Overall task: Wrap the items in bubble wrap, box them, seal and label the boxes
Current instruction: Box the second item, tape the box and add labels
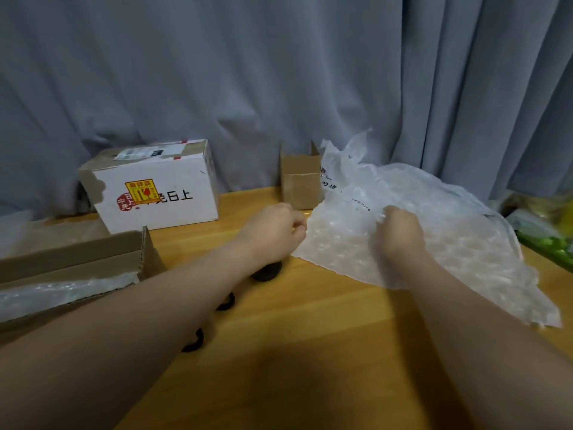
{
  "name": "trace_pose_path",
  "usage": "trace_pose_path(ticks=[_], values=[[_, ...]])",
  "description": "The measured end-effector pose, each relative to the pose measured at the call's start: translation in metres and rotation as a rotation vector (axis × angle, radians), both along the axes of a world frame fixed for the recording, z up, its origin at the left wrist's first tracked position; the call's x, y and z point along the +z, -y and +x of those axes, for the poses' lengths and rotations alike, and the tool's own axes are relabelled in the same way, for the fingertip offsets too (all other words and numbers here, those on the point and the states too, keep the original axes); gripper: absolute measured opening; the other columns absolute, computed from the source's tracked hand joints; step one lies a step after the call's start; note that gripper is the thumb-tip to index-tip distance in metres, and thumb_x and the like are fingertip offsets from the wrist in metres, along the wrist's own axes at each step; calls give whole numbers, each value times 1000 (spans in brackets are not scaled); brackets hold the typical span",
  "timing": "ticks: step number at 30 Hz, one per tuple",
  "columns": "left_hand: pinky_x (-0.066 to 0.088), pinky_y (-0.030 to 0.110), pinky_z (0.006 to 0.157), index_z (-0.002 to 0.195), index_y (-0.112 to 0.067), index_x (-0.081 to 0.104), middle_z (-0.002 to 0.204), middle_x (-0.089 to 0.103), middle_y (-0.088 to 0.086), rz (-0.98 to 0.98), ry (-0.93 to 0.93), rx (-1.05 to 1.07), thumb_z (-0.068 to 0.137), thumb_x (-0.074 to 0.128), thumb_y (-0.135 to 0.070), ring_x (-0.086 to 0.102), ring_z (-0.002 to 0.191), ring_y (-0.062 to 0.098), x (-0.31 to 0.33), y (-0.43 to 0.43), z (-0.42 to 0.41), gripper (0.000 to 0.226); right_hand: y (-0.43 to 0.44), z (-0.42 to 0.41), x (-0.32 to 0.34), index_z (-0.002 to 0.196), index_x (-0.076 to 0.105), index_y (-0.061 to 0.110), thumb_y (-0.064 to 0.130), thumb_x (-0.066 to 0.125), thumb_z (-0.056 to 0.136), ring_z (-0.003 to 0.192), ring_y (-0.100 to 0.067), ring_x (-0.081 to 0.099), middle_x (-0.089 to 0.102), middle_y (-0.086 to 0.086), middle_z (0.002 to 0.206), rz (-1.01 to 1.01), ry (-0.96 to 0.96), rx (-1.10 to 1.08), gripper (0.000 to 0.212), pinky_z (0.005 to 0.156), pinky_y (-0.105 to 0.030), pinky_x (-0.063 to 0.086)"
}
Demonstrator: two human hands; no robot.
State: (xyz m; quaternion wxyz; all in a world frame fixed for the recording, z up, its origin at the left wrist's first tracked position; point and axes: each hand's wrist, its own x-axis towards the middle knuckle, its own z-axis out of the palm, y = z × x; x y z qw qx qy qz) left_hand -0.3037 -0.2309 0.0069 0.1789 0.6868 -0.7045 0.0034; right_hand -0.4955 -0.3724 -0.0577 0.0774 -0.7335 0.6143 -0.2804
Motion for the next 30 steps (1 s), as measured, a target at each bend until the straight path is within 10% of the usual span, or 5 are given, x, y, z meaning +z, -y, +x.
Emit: trace_pose_path(ticks=[8, 14, 21, 26, 30], values=[[43, 27, 81, 91, -12, 62, 94, 61, -1, -70, -430, -10, 98, 45, -31, 55, 88, 12, 30, -22, 5, 26, -58, 32, 63, 95, 45, 8, 21, 45, 98, 79, -22, 45, 48, -8, 93, -361, 652, -48, 13, 67, -33, 33], [54, 36, 88, 116, -27, 55, 113, 65, -5, -85, -1160, -32, 78, 53, -70, 65, 100, 16, 90, -71, 30, 57, -140, 90, 100, 105, 60, 2, 12, 52, 79, 116, -30, 55, 55, -15, 130, -659, 226, 516, 30, 89, -38, 48], [54, 25, 53, 98, -17, 62, 84, 71, 4, -536, -1095, 247, 90, 50, -9, 68, 67, 11, 115, -148, 98, 17, -235, 150, 122, 107, 66, 13, 52, 49, 85, 115, -28, 51, 47, -14, 144, -771, -154, 758, 47, 91, -42, 42], [58, 32, 68, 95, -17, 62, 85, 71, 4, -517, -1150, 278, 95, 51, -15, 69, 69, 15, 127, -208, 138, 10, -268, 175, 155, 148, 27, 23, 67, 31, 91, 145, -22, 8, 13, -6, 160, -482, 166, 637, 72, 116, -42, 7], [58, 23, 63, 110, -15, 63, 90, 74, 1, -394, -1252, 132, 98, 49, -21, 71, 78, 14, 131, -249, 152, 19, -281, 193, 181, 148, 23, 14, 39, 69, 84, 126, -20, 45, 39, -5, 146, 147, 695, 684, 83, 98, -31, 42]])
